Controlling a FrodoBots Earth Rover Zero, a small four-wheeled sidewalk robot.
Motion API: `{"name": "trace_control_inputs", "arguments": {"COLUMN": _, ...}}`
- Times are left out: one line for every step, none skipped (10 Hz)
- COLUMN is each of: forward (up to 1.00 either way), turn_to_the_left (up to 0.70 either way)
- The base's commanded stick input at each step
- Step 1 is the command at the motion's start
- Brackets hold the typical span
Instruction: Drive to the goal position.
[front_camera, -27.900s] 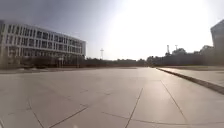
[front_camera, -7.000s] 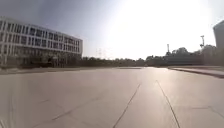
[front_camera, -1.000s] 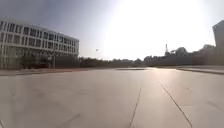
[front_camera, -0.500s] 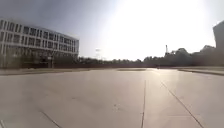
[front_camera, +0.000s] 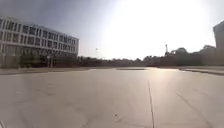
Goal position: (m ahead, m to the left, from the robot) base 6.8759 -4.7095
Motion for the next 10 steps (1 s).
{"name": "trace_control_inputs", "arguments": {"forward": 0.68, "turn_to_the_left": 0.00}}
{"name": "trace_control_inputs", "arguments": {"forward": 0.68, "turn_to_the_left": 0.00}}
{"name": "trace_control_inputs", "arguments": {"forward": 0.68, "turn_to_the_left": 0.00}}
{"name": "trace_control_inputs", "arguments": {"forward": 0.68, "turn_to_the_left": 0.00}}
{"name": "trace_control_inputs", "arguments": {"forward": 0.68, "turn_to_the_left": 0.00}}
{"name": "trace_control_inputs", "arguments": {"forward": 0.68, "turn_to_the_left": 0.00}}
{"name": "trace_control_inputs", "arguments": {"forward": 0.68, "turn_to_the_left": 0.00}}
{"name": "trace_control_inputs", "arguments": {"forward": 0.68, "turn_to_the_left": 0.00}}
{"name": "trace_control_inputs", "arguments": {"forward": 0.68, "turn_to_the_left": 0.00}}
{"name": "trace_control_inputs", "arguments": {"forward": 0.68, "turn_to_the_left": 0.00}}
